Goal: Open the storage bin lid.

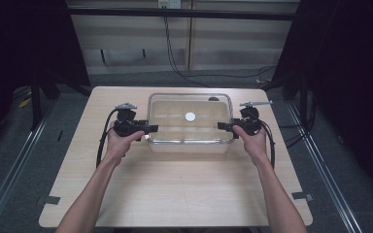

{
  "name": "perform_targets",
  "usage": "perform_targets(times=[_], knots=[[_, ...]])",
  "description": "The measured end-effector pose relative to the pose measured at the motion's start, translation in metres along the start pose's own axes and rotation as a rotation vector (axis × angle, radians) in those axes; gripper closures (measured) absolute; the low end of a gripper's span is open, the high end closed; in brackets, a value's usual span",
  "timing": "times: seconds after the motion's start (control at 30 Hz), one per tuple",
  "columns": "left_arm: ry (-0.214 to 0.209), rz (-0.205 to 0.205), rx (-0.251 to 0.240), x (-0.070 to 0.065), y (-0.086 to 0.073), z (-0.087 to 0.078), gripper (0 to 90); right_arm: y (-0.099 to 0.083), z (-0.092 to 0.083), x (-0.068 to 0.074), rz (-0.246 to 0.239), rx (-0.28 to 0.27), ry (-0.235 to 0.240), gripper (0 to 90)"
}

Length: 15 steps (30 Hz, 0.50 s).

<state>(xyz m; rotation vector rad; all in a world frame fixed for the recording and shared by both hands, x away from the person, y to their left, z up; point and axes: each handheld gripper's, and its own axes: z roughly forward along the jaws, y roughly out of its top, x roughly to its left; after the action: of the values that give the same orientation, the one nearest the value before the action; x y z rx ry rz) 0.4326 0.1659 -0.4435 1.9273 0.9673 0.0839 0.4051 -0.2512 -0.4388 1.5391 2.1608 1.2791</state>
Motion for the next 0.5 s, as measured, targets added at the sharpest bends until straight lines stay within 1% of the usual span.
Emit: perform_targets(times=[0.07, 0.1, 0.13, 0.17, 0.2, 0.23, 0.3, 0.43, 0.47, 0.5], knots=[[0.003, 0.007, -0.003, -0.001, 0.000, -0.001, 43.9, -0.001, -0.002, -0.001, 0.001, -0.011, -0.002, 32.9], [0.003, 0.007, -0.003, -0.001, 0.000, -0.001, 44.8, -0.001, -0.002, -0.001, 0.001, -0.011, -0.002, 32.9], [0.004, 0.006, -0.008, -0.001, 0.001, -0.003, 45.4, -0.002, -0.005, -0.003, 0.017, -0.034, 0.016, 37.4], [0.004, 0.006, -0.008, -0.001, 0.001, -0.003, 47.1, -0.002, -0.005, -0.003, 0.017, -0.034, 0.016, 37.4], [-0.012, 0.009, -0.024, 0.000, 0.000, -0.005, 49.3, -0.003, -0.007, -0.004, 0.028, -0.046, 0.044, 43.3], [-0.013, 0.008, -0.032, -0.001, 0.001, -0.007, 51.4, -0.004, -0.007, -0.003, 0.030, -0.050, 0.046, 43.3], [-0.008, 0.012, -0.030, -0.003, 0.001, -0.008, 52.1, -0.003, -0.010, -0.002, 0.029, -0.070, 0.046, 45.8], [-0.007, 0.022, -0.041, -0.003, 0.002, -0.011, 54.6, -0.002, -0.013, -0.001, 0.039, -0.083, 0.047, 48.6], [-0.009, 0.012, -0.048, -0.004, 0.002, -0.012, 55.1, -0.002, -0.014, -0.001, 0.043, -0.086, 0.048, 49.8], [-0.008, 0.015, -0.049, -0.004, 0.002, -0.012, 55.6, -0.002, -0.015, -0.001, 0.047, -0.091, 0.053, 50.8]])
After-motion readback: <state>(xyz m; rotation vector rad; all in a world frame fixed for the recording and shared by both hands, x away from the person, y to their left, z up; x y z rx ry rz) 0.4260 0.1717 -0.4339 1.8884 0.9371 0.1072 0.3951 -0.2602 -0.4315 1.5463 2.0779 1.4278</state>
